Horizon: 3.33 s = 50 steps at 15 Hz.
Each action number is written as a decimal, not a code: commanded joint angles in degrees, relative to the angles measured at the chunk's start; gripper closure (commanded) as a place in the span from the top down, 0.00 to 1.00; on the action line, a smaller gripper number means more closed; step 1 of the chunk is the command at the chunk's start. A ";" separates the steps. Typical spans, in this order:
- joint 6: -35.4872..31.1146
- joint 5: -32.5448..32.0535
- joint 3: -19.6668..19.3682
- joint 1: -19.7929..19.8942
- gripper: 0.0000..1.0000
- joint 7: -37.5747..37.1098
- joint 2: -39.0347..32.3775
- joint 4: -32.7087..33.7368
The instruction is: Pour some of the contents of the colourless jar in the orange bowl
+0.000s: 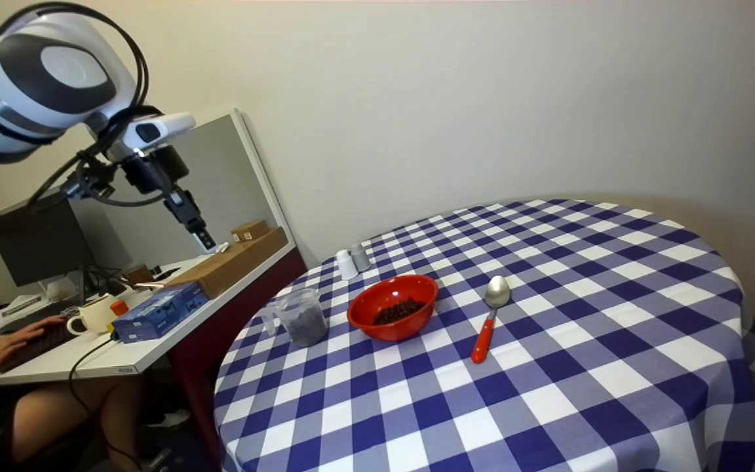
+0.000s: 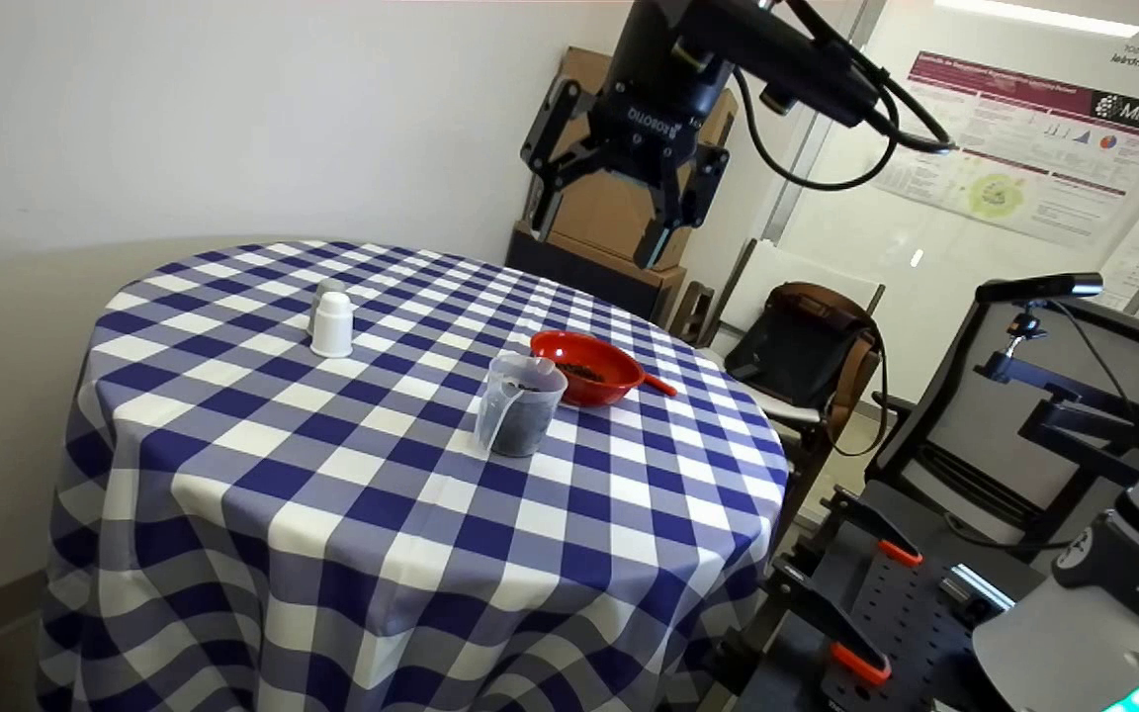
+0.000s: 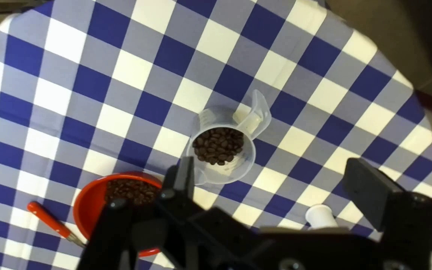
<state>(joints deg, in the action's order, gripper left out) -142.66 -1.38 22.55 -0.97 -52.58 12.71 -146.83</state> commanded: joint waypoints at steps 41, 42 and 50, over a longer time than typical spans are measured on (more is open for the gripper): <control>-17.98 -25.47 -14.70 -11.20 0.13 -59.56 -33.08 11.55; -18.17 -25.21 -14.50 -11.20 0.06 -59.11 -33.01 11.32; -16.89 -18.11 -12.47 -9.95 0.10 -40.74 -29.08 8.26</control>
<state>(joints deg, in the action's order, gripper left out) -160.32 -23.12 8.62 -12.30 -104.56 -19.60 -136.22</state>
